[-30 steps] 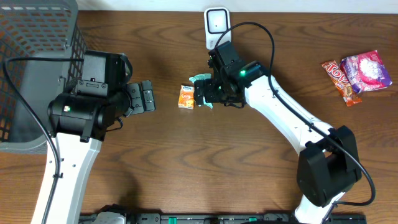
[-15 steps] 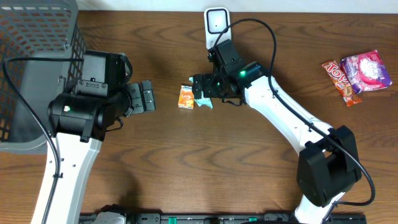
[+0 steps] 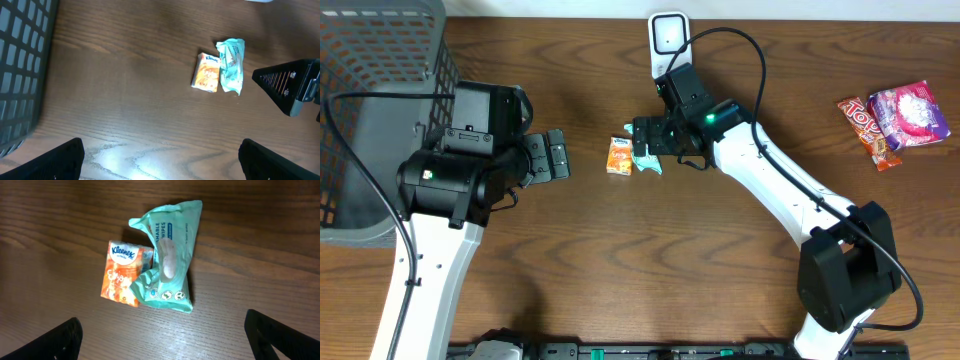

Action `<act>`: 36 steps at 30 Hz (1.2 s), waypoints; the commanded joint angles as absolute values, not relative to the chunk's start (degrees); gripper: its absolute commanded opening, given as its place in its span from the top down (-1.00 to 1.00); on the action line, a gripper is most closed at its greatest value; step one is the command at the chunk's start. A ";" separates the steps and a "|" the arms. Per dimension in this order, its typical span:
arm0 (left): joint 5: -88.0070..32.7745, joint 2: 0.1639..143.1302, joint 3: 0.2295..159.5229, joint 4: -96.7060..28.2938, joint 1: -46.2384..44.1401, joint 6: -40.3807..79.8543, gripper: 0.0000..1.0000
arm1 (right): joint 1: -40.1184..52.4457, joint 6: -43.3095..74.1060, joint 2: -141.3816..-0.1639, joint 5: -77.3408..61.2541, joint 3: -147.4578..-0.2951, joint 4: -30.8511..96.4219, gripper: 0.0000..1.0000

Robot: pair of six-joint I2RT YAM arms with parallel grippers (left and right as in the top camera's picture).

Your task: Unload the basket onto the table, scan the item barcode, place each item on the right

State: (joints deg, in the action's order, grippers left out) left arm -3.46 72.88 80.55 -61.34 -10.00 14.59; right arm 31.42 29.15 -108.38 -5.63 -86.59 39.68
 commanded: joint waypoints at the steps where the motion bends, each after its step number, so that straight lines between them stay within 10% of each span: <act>1: -2.72 72.99 80.47 -61.47 -9.93 14.26 -0.96 | 31.88 29.98 -108.88 -4.01 -85.91 39.62 -0.99; 36: -2.72 72.99 80.47 -61.47 -9.93 14.26 -0.96 | 31.88 30.00 -108.88 2.52 -85.67 39.64 -0.99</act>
State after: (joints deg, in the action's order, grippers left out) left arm -3.46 72.88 80.55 -61.34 -10.00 14.59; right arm 31.42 29.17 -108.38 -0.25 -86.08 39.62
